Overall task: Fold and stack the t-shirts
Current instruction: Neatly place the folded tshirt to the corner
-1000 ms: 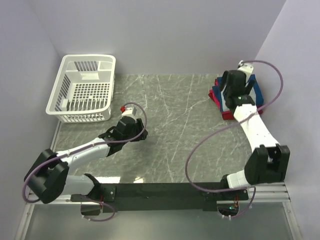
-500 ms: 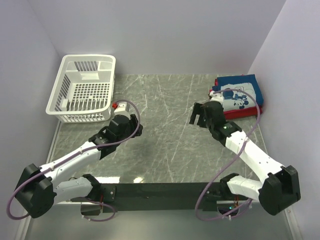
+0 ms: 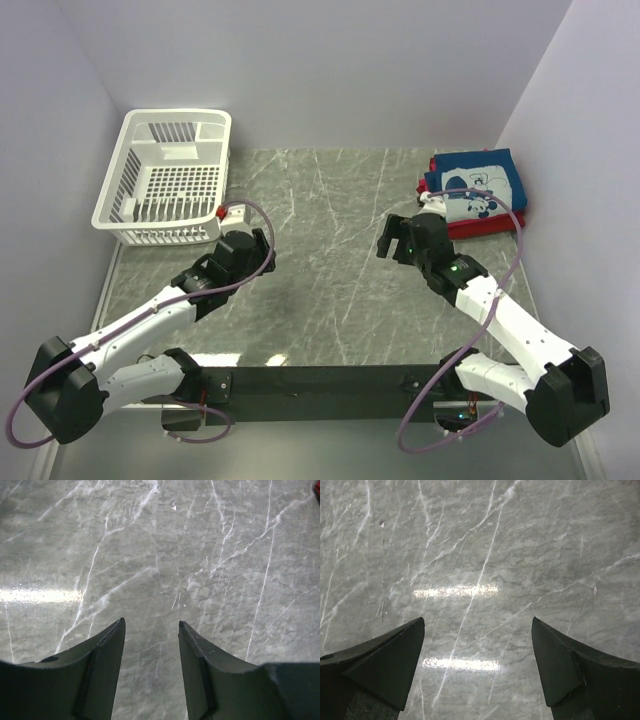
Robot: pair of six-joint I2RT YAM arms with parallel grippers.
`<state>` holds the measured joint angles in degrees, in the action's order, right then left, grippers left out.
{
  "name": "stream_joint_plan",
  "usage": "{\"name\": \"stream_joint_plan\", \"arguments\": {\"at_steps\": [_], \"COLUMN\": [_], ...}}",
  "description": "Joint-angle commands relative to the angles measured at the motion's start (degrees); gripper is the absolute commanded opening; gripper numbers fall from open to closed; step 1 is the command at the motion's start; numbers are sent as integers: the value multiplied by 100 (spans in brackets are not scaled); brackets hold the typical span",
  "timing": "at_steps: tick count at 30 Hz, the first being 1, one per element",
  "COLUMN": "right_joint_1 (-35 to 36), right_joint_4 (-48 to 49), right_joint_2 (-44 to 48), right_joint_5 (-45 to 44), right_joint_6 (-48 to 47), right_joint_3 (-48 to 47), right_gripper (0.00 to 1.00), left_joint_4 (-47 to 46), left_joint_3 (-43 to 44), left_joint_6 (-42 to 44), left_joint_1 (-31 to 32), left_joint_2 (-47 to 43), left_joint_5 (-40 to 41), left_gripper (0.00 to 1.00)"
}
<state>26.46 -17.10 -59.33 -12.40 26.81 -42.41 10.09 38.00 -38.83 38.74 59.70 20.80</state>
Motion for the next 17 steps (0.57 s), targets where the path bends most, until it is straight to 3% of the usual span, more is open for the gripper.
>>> {"name": "stream_joint_plan", "arguments": {"at_steps": [1,17], "right_joint_1": [44,79], "right_joint_4": [181,172], "right_joint_2": [123,334], "right_joint_5": [-16,-183], "right_joint_6": [26,-44], "right_joint_3": [49,216], "right_gripper": [93,93], "left_joint_4": [2,-340], "left_joint_3": [200,-266], "left_joint_6": [6,280], "left_joint_1": [-16,-16], "left_joint_2": [-231,-872], "left_joint_5": [57,-85], "left_gripper": [52,54]}}
